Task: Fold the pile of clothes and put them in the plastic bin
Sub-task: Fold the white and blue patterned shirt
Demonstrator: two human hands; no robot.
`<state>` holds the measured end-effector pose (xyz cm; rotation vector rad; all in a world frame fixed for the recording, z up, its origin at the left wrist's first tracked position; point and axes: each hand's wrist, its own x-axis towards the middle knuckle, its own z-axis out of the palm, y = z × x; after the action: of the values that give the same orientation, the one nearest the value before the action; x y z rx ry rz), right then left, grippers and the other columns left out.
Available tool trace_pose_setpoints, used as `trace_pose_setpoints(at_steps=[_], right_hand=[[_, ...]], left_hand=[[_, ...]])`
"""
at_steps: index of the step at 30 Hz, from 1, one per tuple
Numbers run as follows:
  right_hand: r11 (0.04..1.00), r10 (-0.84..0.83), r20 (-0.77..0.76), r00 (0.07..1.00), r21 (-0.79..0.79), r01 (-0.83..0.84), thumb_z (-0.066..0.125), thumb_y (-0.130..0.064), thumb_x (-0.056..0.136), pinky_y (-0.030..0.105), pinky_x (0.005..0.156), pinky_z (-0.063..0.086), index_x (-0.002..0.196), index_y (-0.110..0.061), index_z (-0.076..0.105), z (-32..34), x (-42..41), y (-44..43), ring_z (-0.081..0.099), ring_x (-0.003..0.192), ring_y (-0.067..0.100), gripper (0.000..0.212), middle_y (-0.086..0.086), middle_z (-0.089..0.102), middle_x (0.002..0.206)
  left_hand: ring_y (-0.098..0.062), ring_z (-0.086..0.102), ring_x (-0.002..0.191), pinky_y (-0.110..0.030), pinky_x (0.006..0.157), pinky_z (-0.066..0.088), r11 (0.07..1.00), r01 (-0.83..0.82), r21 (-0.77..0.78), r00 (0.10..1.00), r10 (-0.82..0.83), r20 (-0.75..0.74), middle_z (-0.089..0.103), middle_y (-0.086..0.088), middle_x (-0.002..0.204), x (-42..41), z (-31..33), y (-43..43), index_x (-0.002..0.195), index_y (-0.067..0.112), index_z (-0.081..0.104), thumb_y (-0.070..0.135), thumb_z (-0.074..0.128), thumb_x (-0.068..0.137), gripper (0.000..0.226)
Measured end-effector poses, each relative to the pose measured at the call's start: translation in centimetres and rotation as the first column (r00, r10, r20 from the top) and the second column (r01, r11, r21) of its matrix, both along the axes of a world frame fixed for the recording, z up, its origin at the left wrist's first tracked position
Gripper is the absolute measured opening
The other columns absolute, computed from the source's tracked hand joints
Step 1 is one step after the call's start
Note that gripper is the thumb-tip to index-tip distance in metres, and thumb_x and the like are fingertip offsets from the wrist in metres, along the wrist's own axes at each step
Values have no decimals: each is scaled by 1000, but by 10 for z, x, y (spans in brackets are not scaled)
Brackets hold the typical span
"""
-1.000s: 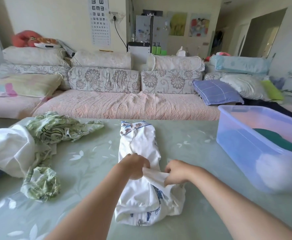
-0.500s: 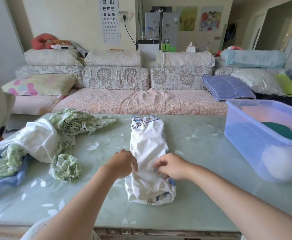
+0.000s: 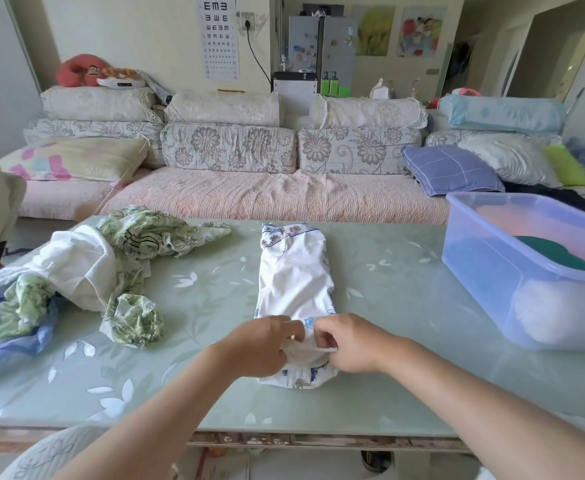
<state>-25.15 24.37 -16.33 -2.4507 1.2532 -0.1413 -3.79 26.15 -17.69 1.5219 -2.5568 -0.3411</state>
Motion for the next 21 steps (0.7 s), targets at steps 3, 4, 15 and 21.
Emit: trace_pose_setpoints(at_steps=[3,4,15,21], right_hand=[[998,63,-72,995,-5,-63,52,-2,73,16,54,33,77,-24,52,4,4,8,49,71,11,22,-12,50,74],[996,90,-116,989,24,-88,55,-5,75,15,55,33,79,-24,54,4,5,11,48,72,10,20,-13,50,74],[994,110,-207,972,28,-106,50,-17,74,32,110,33,135,-39,47,2,-4,9,37,133,11,65,-9,44,137],[977,200,-370,907,143,-158,50,3,78,33,123,4,155,-50,-2,-14,-13,8,-9,151,4,107,-15,-16,165]], left_hand=[[-20,47,78,-27,58,33,999,-22,27,998,21,65,48,10,86,2,13,5,87,29,44,6,49,73,27],[-19,48,80,-26,60,34,992,-36,119,989,18,148,51,11,89,3,17,8,88,31,48,11,53,78,23],[-15,48,120,-36,100,42,983,-89,-161,994,76,-82,57,11,125,3,3,-8,123,37,62,37,48,99,28],[-13,-21,148,-39,122,-6,948,-219,232,945,147,293,-20,8,162,15,-30,-14,154,41,-6,76,22,91,78]])
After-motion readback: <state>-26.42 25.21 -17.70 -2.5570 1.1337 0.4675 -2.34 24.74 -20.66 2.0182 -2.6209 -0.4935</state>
